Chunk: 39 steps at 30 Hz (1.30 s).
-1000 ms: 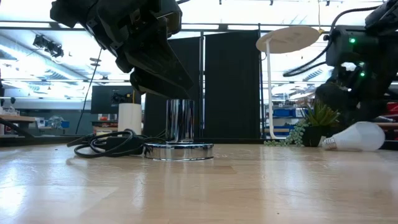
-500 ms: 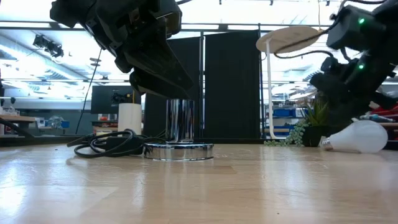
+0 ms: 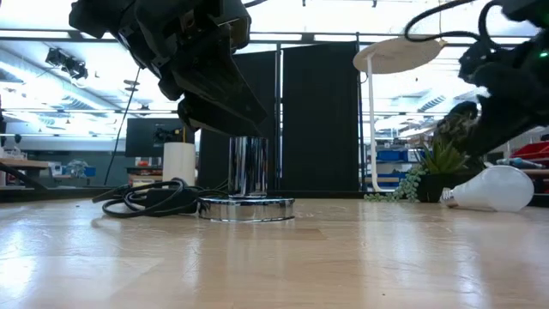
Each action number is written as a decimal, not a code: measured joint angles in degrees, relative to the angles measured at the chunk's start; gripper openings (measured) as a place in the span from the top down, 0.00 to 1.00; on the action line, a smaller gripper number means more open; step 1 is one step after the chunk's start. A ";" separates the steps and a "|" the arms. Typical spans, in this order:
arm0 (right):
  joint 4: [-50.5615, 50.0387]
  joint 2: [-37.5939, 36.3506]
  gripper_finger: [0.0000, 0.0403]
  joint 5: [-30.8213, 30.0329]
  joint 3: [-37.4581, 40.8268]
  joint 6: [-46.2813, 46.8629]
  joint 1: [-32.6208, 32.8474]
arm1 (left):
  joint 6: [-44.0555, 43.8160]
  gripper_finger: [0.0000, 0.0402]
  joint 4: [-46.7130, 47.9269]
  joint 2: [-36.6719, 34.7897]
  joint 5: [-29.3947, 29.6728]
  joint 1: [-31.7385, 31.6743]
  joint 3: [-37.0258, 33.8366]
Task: Screw lightbulb
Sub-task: Insert the light bulb into the lamp
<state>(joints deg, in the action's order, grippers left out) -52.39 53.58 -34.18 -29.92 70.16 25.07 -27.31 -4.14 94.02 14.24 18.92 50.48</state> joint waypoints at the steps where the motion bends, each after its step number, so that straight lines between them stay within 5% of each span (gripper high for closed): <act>1: -0.36 0.08 0.66 -0.24 0.56 0.58 1.03 | 0.00 0.38 0.00 0.00 0.00 0.00 0.00; 9: 5.54 0.26 0.47 -5.08 10.05 13.30 6.71 | -0.04 0.38 -0.22 0.00 0.00 0.00 0.00; 21: 17.62 3.45 0.26 -6.05 10.68 11.38 12.40 | -0.42 0.38 -0.24 0.00 -2.24 0.00 0.00; 29: 24.97 15.40 0.18 -10.43 10.68 7.87 14.44 | -0.04 0.38 -0.24 0.00 -2.58 0.00 0.00; 39: 34.83 33.97 0.19 -23.47 10.65 9.21 16.17 | -0.13 0.38 -0.22 0.00 -2.34 0.00 0.00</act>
<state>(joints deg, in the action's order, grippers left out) -17.56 87.55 -57.65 -19.27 79.36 41.23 -27.44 -4.36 94.02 11.90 18.92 50.48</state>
